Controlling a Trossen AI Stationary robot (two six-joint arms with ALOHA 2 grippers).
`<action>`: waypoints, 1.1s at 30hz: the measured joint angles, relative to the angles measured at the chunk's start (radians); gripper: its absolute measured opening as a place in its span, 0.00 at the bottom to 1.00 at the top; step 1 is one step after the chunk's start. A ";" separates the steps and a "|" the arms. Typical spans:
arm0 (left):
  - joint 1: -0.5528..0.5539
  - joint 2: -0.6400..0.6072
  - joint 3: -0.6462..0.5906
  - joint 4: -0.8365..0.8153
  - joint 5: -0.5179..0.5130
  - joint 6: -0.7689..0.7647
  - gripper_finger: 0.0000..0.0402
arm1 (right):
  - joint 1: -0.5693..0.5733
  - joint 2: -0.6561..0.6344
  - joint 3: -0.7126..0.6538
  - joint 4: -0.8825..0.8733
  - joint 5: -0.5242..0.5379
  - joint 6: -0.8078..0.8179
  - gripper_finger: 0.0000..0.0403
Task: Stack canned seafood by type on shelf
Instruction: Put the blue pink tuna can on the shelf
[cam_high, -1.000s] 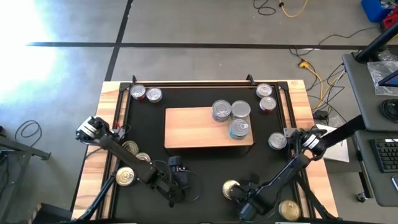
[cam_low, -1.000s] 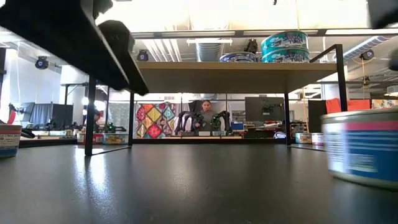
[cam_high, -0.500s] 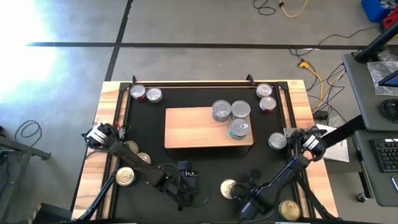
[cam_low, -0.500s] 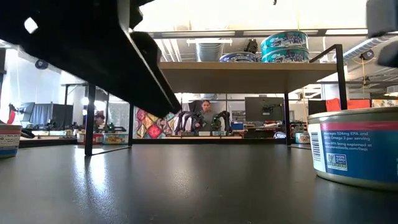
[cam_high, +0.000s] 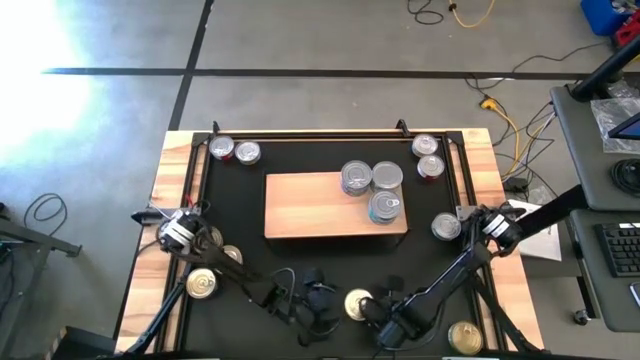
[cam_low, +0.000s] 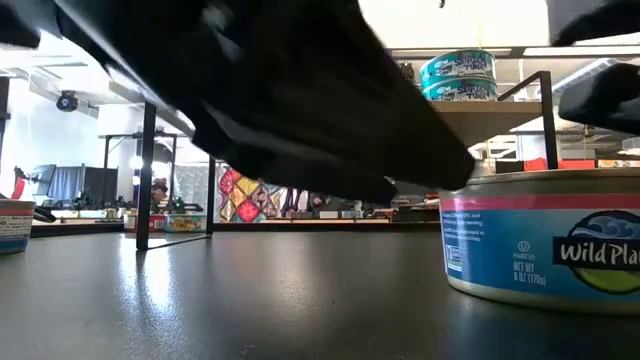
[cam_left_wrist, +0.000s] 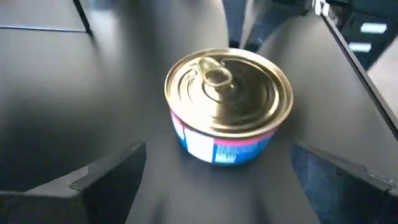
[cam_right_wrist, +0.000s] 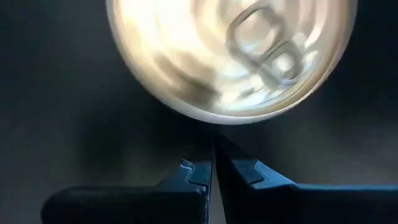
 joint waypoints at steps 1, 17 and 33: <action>0.000 0.022 0.000 0.050 -0.013 0.014 0.95 | -0.001 0.000 0.000 0.001 -0.005 -0.012 0.03; 0.020 0.236 0.167 0.234 -0.096 0.212 0.95 | -0.081 -0.002 0.000 0.001 -0.037 -0.108 0.03; 0.044 0.335 0.334 0.247 -0.079 0.283 0.95 | -0.112 -0.005 -0.003 -0.048 -0.103 -0.218 0.03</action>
